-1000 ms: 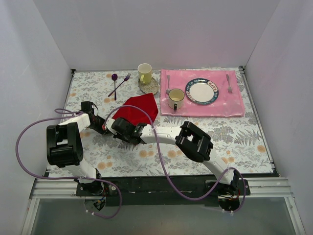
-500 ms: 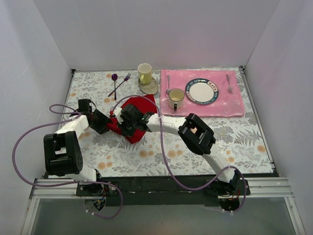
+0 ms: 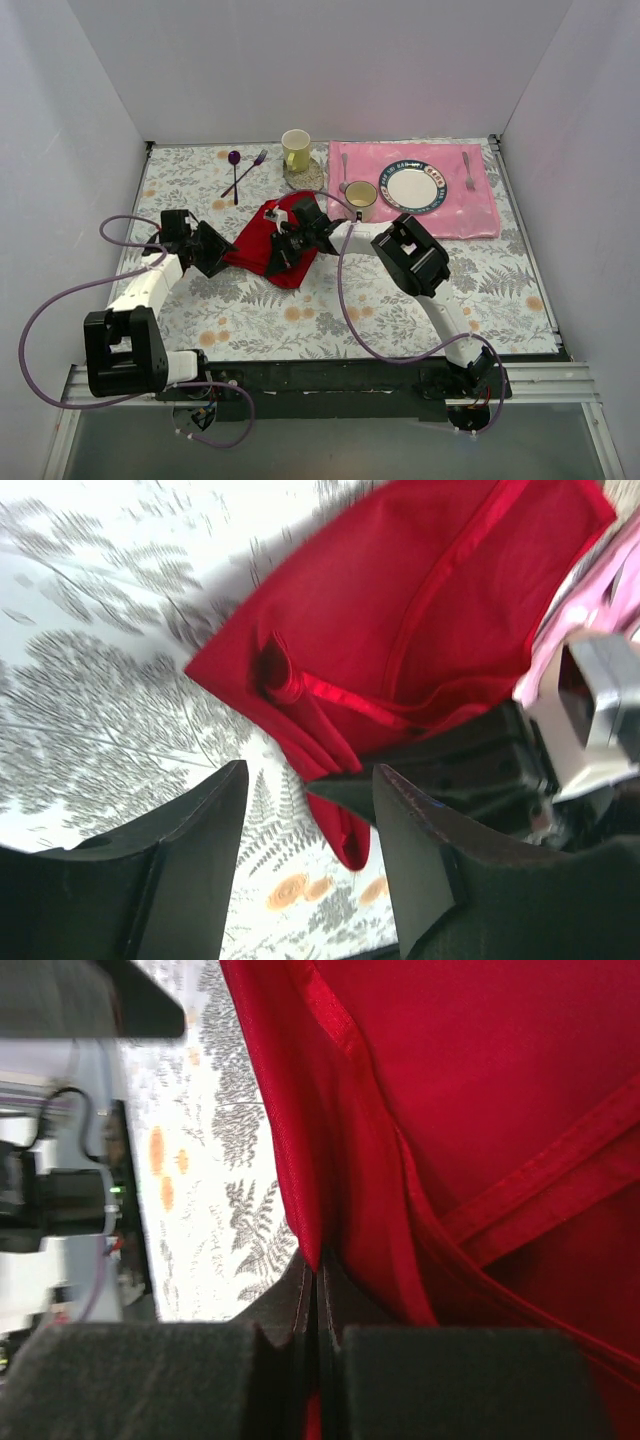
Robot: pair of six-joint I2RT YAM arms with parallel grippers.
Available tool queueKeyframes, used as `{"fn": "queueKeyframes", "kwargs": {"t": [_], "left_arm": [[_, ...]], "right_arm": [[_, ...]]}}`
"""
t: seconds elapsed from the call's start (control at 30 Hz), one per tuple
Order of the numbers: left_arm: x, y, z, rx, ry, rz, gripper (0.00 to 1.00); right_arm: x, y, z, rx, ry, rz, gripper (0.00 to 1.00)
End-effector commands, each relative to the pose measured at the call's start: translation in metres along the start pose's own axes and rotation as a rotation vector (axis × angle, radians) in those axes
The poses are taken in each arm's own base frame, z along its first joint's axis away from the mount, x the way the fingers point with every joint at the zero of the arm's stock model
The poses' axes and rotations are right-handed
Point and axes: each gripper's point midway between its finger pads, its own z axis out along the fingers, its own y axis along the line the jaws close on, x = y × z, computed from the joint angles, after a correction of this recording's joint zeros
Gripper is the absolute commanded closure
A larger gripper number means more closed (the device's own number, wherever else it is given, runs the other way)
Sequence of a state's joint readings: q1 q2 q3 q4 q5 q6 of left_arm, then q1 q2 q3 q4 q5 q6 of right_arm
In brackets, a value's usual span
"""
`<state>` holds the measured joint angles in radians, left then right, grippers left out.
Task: Fold the napkin, place the utensils inside, and roll it up
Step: Roll the napkin with the utensil
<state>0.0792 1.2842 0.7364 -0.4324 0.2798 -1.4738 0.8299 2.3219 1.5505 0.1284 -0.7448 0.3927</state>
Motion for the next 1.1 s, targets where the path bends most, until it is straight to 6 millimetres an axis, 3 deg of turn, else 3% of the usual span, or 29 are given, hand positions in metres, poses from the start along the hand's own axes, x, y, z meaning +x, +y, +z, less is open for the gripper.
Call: {"fn": "queueKeyframes", "kwargs": {"t": [0.0, 0.17, 0.37, 0.5, 0.83, 1.07], "left_arm": [[0.022, -0.017, -0.003, 0.085, 0.053, 0.008, 0.48], [0.037, -0.014, 0.007, 0.092, 0.113, -0.044, 0.43], [0.049, 0.002, 0.022, 0.001, 0.179, -0.161, 0.43], [0.064, -0.002, 0.027, -0.017, 0.23, -0.176, 0.43], [0.06, -0.017, 0.033, 0.024, 0.197, -0.147, 0.45], [0.053, -0.018, 0.045, 0.0, 0.185, -0.143, 0.6]], "right_arm": [[0.024, -0.008, 0.004, -0.112, 0.018, 0.181, 0.99], [0.027, -0.018, 0.0, -0.13, 0.007, 0.244, 0.99], [0.025, -0.026, -0.004, -0.125, -0.008, 0.266, 0.99], [0.024, -0.028, -0.004, -0.114, -0.012, 0.263, 0.99], [0.023, -0.031, -0.004, -0.093, -0.001, 0.244, 0.99], [0.021, -0.03, -0.005, -0.09, -0.006, 0.232, 0.99]]}}
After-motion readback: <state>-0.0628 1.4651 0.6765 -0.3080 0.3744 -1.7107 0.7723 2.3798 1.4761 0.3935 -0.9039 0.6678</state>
